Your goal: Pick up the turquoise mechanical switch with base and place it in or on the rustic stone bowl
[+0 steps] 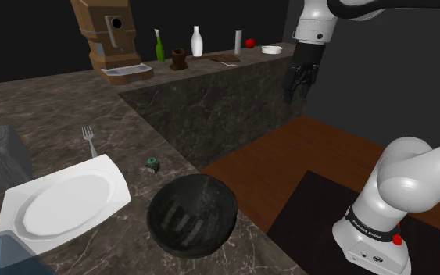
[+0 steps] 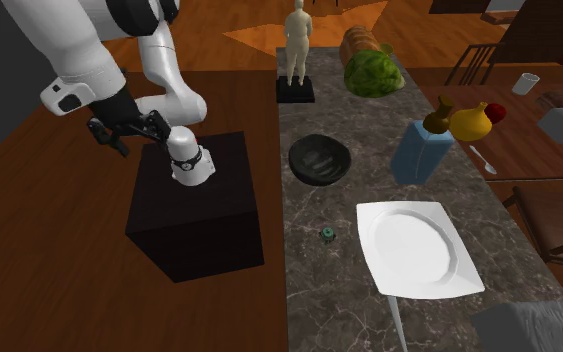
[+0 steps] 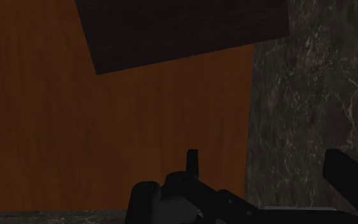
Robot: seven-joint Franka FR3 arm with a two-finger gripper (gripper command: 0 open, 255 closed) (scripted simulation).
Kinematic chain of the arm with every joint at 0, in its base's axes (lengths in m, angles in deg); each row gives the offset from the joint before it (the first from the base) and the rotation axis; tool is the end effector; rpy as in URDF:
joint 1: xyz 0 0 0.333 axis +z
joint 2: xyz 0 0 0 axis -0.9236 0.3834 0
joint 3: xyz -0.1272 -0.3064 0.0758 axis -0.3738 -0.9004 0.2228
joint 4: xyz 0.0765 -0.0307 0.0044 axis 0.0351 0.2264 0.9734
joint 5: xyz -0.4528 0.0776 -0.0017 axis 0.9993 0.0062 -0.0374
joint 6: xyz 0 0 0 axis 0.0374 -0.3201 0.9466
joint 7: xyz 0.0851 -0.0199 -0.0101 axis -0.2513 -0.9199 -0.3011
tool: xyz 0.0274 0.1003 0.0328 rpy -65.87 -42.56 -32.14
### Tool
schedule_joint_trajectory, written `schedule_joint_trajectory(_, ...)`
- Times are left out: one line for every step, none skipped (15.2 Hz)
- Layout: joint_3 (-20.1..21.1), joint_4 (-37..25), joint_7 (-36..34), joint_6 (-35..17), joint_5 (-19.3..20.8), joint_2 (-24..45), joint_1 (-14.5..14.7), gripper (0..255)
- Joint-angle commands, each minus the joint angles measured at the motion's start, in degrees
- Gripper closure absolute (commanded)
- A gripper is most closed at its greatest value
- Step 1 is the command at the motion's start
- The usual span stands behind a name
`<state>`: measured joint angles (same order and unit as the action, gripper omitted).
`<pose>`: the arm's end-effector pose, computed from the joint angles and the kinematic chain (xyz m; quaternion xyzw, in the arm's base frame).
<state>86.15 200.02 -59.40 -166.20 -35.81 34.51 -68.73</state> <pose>0.3709 -0.0065 0.6119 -0.9960 0.0797 0.0000 0.0397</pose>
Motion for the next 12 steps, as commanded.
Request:
schedule_joint_trajectory(0.0,0.0,0.0,0.0,0.0,0.0,0.0,0)
schedule_joint_trajectory(1.2,-0.3,-1.5,-0.7,-0.8,1.0,0.3,0)
schedule_joint_trajectory(2.3,-0.6,-3.0,-1.4,-1.6,2.1,0.6,0)
schedule_joint_trajectory(3.5,-1.1,-4.5,-2.1,-2.3,3.3,0.9,0)
schedule_joint_trajectory(4.6,-1.6,-6.0,-2.7,-3.0,4.5,1.2,0)
schedule_joint_trajectory(5.7,-2.1,-7.4,-3.4,-3.6,5.8,1.5,0)
schedule_joint_trajectory(6.8,-2.8,-8.9,-4.1,-4.2,7.1,1.8,0)
schedule_joint_trajectory(7.9,-3.5,-10.3,-4.8,-4.8,8.6,2.0,0)
schedule_joint_trajectory(9.0,-4.3,-11.8,-5.5,-5.3,10.0,2.2,0)
schedule_joint_trajectory(10.1,-5.2,-13.3,-6.1,-5.7,11.6,2.4,0)
schedule_joint_trajectory(11.1,-6.1,-14.7,-6.8,-6.1,13.1,2.6,0)
schedule_joint_trajectory(12.1,-7.1,-16.2,-7.4,-6.4,14.8,2.8,0)
